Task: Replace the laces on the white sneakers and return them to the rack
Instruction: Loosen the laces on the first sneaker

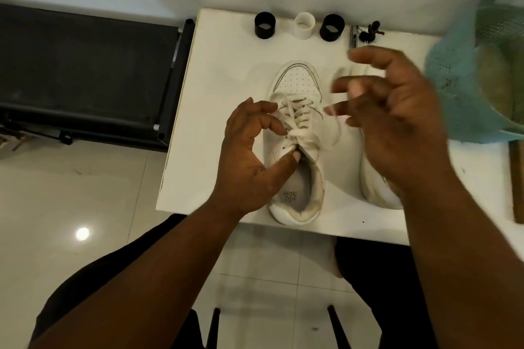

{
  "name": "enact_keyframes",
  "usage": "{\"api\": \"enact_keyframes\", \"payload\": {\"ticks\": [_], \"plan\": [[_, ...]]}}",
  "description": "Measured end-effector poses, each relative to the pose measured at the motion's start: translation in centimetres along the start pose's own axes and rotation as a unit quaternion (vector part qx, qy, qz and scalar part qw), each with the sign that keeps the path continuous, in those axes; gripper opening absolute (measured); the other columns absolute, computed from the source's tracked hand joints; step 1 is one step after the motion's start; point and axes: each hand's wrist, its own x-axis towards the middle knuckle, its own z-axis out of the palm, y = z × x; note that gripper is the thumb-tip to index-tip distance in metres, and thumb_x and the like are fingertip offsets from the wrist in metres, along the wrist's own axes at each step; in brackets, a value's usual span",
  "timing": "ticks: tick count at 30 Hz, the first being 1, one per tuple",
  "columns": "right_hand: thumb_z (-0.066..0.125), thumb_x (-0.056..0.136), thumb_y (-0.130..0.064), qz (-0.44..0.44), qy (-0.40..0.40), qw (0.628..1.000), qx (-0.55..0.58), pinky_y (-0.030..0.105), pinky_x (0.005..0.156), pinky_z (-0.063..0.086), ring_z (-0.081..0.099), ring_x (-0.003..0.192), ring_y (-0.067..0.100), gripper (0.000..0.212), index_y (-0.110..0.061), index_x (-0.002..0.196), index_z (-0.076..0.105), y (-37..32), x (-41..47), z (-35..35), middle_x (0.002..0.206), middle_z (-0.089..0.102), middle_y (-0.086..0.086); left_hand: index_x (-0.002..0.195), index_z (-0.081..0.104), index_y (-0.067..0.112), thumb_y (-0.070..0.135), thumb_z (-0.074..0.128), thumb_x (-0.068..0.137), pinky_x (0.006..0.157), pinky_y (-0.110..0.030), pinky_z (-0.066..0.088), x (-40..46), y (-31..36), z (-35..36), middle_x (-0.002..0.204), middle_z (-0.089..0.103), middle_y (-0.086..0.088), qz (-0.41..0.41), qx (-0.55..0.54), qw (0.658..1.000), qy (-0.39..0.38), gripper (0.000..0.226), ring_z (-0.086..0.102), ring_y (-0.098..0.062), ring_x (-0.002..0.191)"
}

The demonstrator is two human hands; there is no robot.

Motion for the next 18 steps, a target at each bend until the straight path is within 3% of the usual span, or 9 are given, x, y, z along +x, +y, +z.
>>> {"api": "enact_keyframes", "payload": {"ticks": [2,5,7,10,16,18], "plan": [[0.046,0.106,-0.009,-0.001,-0.088,0.995,-0.044,0.020,0.081,0.054,0.072,0.098,0.007,0.039,-0.034,0.136,0.049,0.7,-0.3,0.5,0.114,0.073,-0.008,0.099,0.067,0.021,0.041,0.075,0.080,0.112,-0.031,0.038,0.2,0.3,-0.1,0.134,0.059,0.005,0.000,0.017,1.000,0.003,0.029,0.048,-0.015,0.134],[0.049,0.104,-0.009,-0.001,-0.076,0.993,-0.087,0.029,0.085,0.056,0.070,0.096,0.005,0.034,-0.032,0.125,0.059,1.7,0.9,-0.6,0.109,0.072,-0.012,0.096,0.072,0.024,0.040,0.077,0.079,0.112,-0.030,0.037,0.3,0.7,-0.2,0.134,0.060,0.004,0.006,0.030,1.000,0.006,0.024,0.050,-0.016,0.133],[0.060,0.095,-0.008,0.002,-0.092,0.987,-0.132,0.029,0.077,0.057,0.069,0.086,0.007,0.028,-0.032,0.108,0.065,1.9,0.6,-0.8,0.097,0.072,-0.013,0.094,0.072,0.030,0.039,0.079,0.078,0.112,-0.022,0.034,0.3,0.8,-0.2,0.135,0.060,0.008,-0.005,0.042,0.999,0.010,0.020,0.048,-0.014,0.135],[0.071,0.078,-0.001,0.014,-0.157,0.968,-0.193,0.014,0.059,0.048,0.064,0.074,0.008,0.029,-0.028,0.089,0.068,1.4,0.5,-1.6,0.083,0.069,-0.012,0.090,0.071,0.029,0.032,0.081,0.077,0.107,-0.014,0.033,0.3,1.1,0.0,0.131,0.059,0.013,-0.019,0.044,0.999,0.017,0.017,0.048,-0.007,0.132],[0.084,0.073,-0.034,0.000,-0.222,0.950,-0.218,0.016,0.050,0.037,0.052,0.057,0.010,0.020,-0.031,0.087,0.069,2.0,0.2,-1.2,0.069,0.060,-0.007,0.086,0.068,0.019,0.037,0.068,0.082,0.101,-0.028,0.046,0.3,1.6,0.9,0.120,0.061,0.012,-0.053,0.010,0.998,0.015,0.019,0.055,-0.013,0.122],[0.083,0.080,-0.032,0.006,-0.225,0.950,-0.217,0.014,0.051,0.034,0.049,0.053,0.006,0.013,-0.032,0.085,0.071,2.6,0.2,-1.0,0.064,0.059,-0.008,0.086,0.065,0.019,0.036,0.066,0.083,0.100,-0.031,0.047,0.4,1.6,1.0,0.120,0.060,0.009,-0.061,-0.003,0.998,0.005,0.018,0.055,-0.015,0.122]]}}
